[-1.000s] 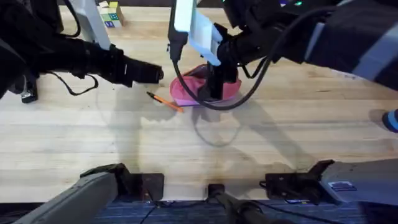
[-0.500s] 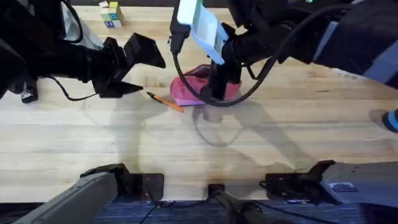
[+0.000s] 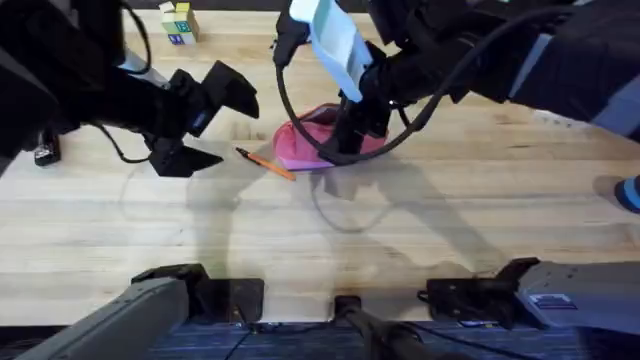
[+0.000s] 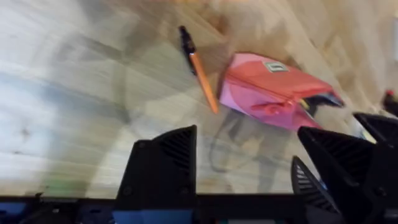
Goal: Unzip the bag, pick up the pens from the table one at a time and place them inside, then zip the bag closed.
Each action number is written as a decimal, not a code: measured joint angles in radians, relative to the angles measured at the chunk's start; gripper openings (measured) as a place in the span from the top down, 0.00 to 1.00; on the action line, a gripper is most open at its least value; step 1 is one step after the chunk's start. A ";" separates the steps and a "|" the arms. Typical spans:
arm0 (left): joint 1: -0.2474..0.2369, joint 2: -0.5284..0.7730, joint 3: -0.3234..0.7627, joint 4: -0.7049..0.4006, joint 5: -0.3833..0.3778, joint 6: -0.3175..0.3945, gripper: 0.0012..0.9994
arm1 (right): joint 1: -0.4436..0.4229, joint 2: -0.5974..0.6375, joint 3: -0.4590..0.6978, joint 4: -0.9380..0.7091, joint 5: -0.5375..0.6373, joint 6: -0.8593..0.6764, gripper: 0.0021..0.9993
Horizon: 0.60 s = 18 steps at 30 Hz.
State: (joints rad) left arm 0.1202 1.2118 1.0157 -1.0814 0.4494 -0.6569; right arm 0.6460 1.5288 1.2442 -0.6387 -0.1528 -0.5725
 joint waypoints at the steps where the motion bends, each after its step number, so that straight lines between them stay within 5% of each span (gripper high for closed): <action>1: -0.016 0.000 0.000 0.001 -0.027 -0.020 0.01 | 0.000 0.000 0.000 -0.002 0.000 0.001 0.00; 11: -0.187 0.000 -0.010 0.051 -0.261 -0.227 0.01 | 0.000 0.000 0.000 -0.005 0.000 0.005 0.00; 18: -0.217 0.001 -0.084 0.140 -0.306 -0.316 0.01 | 0.000 0.000 0.000 -0.005 0.000 0.005 0.00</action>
State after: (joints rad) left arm -0.0971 1.2130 0.9316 -0.9411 0.1436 -0.9729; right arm 0.6460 1.5288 1.2442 -0.6441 -0.1528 -0.5678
